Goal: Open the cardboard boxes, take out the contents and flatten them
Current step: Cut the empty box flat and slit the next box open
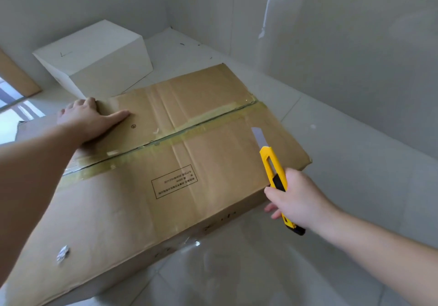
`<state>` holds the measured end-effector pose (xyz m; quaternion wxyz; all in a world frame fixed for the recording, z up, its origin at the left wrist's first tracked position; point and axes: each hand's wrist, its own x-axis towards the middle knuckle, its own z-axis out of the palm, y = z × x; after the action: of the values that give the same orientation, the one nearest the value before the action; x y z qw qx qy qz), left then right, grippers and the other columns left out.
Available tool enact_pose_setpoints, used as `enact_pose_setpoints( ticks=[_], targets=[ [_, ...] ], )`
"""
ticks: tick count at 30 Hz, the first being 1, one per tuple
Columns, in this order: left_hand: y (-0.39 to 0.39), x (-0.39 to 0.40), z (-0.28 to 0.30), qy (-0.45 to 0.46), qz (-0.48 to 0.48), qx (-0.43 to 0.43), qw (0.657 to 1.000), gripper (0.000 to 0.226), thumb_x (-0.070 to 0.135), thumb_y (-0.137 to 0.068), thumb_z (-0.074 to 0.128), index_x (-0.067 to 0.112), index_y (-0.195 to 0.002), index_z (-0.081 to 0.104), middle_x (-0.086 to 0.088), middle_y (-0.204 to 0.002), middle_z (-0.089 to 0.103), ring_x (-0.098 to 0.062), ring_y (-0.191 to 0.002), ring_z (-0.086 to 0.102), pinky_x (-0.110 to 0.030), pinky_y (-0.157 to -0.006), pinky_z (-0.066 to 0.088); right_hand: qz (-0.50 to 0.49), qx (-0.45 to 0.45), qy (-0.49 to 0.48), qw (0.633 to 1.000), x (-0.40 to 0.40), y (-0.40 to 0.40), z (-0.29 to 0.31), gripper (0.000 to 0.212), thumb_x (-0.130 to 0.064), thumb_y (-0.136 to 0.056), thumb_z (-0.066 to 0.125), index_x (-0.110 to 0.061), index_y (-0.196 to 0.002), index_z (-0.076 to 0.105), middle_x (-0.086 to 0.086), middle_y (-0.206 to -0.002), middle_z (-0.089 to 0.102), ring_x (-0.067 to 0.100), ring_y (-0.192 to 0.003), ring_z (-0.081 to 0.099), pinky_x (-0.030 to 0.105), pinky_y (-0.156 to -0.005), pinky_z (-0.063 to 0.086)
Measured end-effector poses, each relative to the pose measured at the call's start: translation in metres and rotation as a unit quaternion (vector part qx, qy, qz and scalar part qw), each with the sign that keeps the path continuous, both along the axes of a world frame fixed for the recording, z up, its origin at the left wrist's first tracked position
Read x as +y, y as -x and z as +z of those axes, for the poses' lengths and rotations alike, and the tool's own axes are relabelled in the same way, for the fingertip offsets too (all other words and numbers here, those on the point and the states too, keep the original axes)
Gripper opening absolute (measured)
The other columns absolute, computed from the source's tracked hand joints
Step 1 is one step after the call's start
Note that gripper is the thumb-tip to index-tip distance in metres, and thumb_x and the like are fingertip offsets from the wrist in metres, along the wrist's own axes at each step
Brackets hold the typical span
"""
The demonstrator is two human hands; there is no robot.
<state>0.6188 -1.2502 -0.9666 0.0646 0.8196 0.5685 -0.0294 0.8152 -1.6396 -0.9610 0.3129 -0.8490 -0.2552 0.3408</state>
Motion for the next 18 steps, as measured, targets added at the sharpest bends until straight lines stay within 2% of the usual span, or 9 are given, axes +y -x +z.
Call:
enact_pose_setpoints(
  ticks=[4,8,10,13,14,16,18],
  targets=[
    [-0.008,-0.007,0.002,-0.006,0.021,0.024,0.999,0.115,0.095,-0.061,0.032,0.006,-0.132,0.045,-0.02,-0.139,0.044,-0.037,-0.13,0.037,-0.047,-0.109,0.025,0.02,-0.059,0.043,0.997,0.01,-0.009,0.001,0.018,-0.01,-0.083,0.055,-0.011,-0.074,0.039,0.007,-0.066,0.052,0.026,-0.057,0.07,0.043,-0.063,0.058],
    [-0.011,-0.023,0.003,0.009,0.057,0.035,0.998,0.125,0.099,-0.055,0.027,0.005,-0.137,0.042,-0.021,-0.14,0.043,-0.039,-0.13,0.038,-0.048,-0.11,0.027,-0.027,-0.141,0.066,0.987,0.029,-0.038,-0.001,0.016,-0.014,-0.081,0.056,-0.012,-0.077,0.041,0.015,-0.082,0.059,0.034,-0.074,0.066,0.044,-0.069,0.055],
    [-0.014,-0.038,0.003,0.01,0.073,0.028,0.997,0.126,0.098,-0.057,0.027,0.004,-0.14,0.038,-0.021,-0.142,0.04,-0.039,-0.131,0.036,-0.048,-0.11,0.028,-0.033,-0.178,0.08,0.98,0.035,-0.052,-0.001,0.019,-0.011,-0.084,0.055,-0.013,-0.075,0.038,0.012,-0.081,0.054,0.032,-0.075,0.058,0.033,-0.058,0.046],
    [-0.016,-0.059,0.003,0.011,0.07,0.028,0.997,0.124,0.095,-0.062,0.028,0.002,-0.143,0.033,-0.022,-0.143,0.038,-0.039,-0.132,0.035,-0.046,-0.109,0.029,-0.024,-0.22,0.093,0.971,0.031,-0.058,0.007,0.024,-0.009,-0.087,0.054,-0.014,-0.073,0.035,0.006,-0.072,0.044,0.028,-0.069,0.046,0.03,-0.05,0.03],
    [-0.015,-0.065,0.004,0.011,0.061,0.032,0.998,0.123,0.095,-0.062,0.028,0.002,-0.143,0.033,-0.021,-0.143,0.039,-0.038,-0.132,0.036,-0.045,-0.109,0.03,-0.02,-0.225,0.096,0.969,0.024,-0.057,0.011,0.025,-0.01,-0.087,0.054,-0.015,-0.072,0.035,0.006,-0.072,0.045,0.026,-0.066,0.047,0.03,-0.05,0.031],
    [-0.013,-0.074,0.005,0.016,0.047,0.035,0.998,0.121,0.094,-0.064,0.029,0.002,-0.142,0.034,-0.021,-0.142,0.04,-0.037,-0.131,0.036,-0.044,-0.108,0.031,-0.006,-0.196,0.096,0.976,0.009,-0.049,0.013,0.019,-0.013,-0.084,0.054,-0.013,-0.073,0.038,0.01,-0.074,0.055,0.027,-0.067,0.056,0.032,-0.054,0.043],
    [-0.013,-0.083,0.006,0.017,0.038,0.038,0.998,0.117,0.092,-0.066,0.03,0.001,-0.139,0.037,-0.021,-0.14,0.041,-0.036,-0.13,0.037,-0.043,-0.108,0.032,0.021,-0.141,0.099,0.985,-0.006,-0.03,0.013,0.012,-0.019,-0.079,0.052,-0.011,-0.078,0.043,0.013,-0.078,0.063,0.032,-0.071,0.065,0.042,-0.066,0.055]
  ],
)
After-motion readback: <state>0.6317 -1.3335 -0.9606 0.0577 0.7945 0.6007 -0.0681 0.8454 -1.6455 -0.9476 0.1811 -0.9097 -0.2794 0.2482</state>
